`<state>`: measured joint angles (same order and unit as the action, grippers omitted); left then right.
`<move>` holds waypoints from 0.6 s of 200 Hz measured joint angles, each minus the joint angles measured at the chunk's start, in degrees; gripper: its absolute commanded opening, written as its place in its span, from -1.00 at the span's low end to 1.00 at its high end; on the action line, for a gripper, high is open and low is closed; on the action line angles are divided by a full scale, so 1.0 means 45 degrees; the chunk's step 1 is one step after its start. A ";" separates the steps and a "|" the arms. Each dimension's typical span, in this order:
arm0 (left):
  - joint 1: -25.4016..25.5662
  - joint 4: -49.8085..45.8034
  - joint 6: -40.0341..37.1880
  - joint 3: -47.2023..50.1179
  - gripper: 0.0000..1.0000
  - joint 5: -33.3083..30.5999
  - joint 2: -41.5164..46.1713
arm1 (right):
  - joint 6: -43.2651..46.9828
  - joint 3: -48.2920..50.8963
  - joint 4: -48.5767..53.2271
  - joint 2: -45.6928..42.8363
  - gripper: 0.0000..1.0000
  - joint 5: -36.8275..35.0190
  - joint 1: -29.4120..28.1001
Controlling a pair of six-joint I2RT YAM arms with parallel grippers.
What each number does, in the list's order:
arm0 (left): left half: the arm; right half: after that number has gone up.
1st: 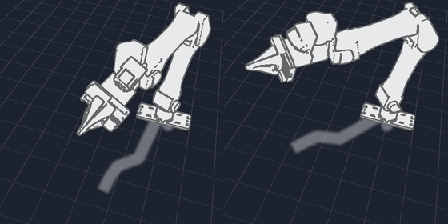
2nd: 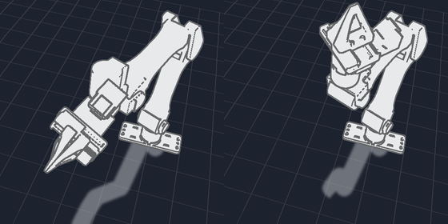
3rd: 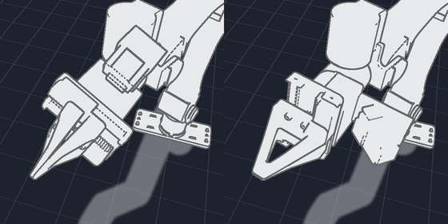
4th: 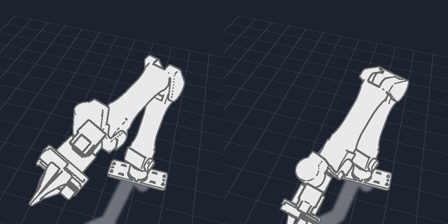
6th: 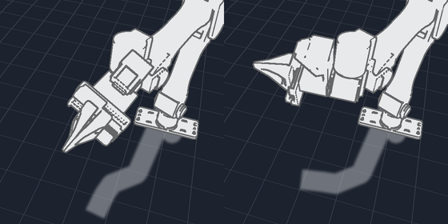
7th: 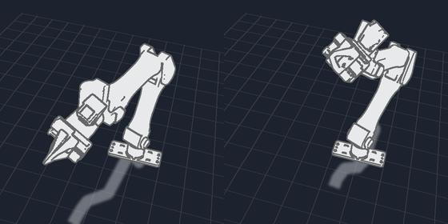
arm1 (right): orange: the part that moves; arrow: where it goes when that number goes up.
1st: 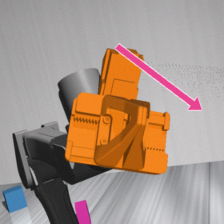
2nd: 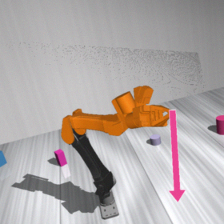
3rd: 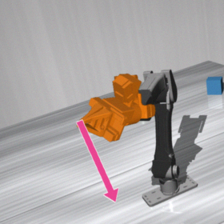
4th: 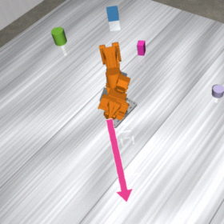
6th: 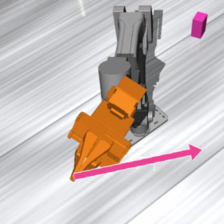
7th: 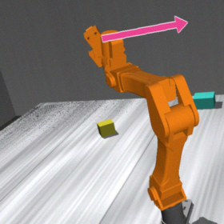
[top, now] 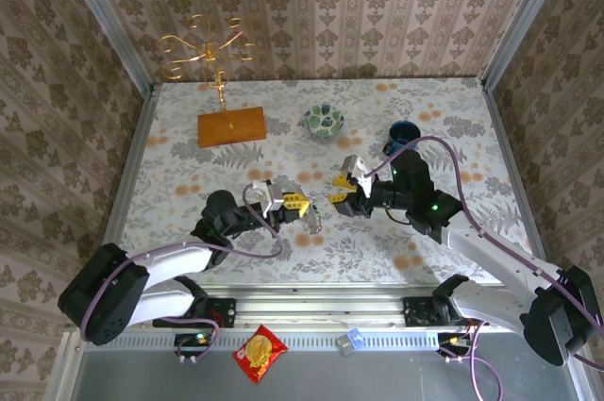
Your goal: Put the keys on the keyring
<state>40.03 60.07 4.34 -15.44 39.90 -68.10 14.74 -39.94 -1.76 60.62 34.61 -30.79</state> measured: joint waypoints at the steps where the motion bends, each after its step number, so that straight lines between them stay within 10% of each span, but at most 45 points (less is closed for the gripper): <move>1: 0.0000 0.0015 -0.0005 0.0005 -1.00 0.0005 0.0000 | 0.0015 0.0000 0.0000 0.0000 -0.13 0.0015 0.0000; 120: 0.0000 0.0753 -0.0015 0.0039 -1.00 0.0967 -0.0121 | 0.0549 -0.0194 -0.0534 0.1268 -0.33 0.1093 -0.0947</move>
<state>40.03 63.46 4.27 -15.27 44.25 -68.64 17.21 -40.82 -4.16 66.32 39.53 -35.05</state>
